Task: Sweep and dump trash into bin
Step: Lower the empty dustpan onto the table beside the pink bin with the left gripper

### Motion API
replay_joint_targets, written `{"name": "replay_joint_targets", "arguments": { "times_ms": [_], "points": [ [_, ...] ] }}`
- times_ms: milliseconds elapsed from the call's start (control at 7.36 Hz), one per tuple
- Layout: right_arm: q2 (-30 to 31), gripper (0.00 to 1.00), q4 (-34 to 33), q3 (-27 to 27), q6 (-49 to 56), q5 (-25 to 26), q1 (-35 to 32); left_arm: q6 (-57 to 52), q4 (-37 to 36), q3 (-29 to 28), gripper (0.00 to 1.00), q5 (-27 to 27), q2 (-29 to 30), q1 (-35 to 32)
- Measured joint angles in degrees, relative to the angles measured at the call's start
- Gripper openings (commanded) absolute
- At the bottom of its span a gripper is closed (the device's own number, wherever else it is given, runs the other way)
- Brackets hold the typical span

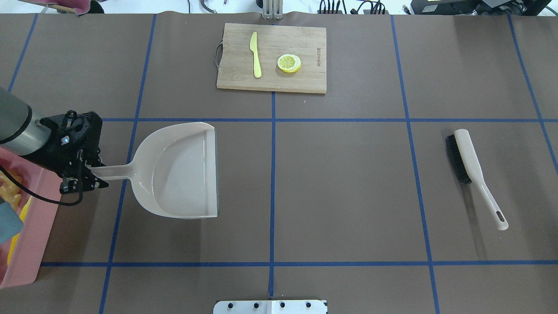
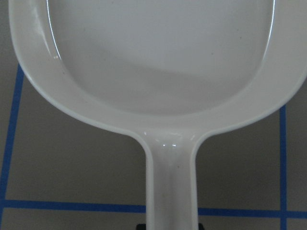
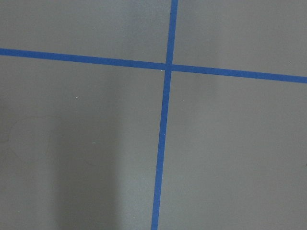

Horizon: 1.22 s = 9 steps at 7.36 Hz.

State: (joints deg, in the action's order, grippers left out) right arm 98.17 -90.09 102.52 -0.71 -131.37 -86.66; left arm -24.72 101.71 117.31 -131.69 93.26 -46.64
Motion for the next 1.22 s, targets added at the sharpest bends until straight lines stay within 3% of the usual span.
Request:
{"name": "replay_joint_targets", "arguments": {
  "times_ms": [544,1224],
  "points": [
    [0.03,1.0,0.0,-0.12,0.01,-0.02,0.0,1.02,9.54,0.0,0.0,0.26,-8.61,2.05],
    [0.02,1.0,0.0,-0.12,0.01,0.06,0.0,0.64,10.21,-0.26,0.0,4.86,-10.44,5.59]
  ]
}}
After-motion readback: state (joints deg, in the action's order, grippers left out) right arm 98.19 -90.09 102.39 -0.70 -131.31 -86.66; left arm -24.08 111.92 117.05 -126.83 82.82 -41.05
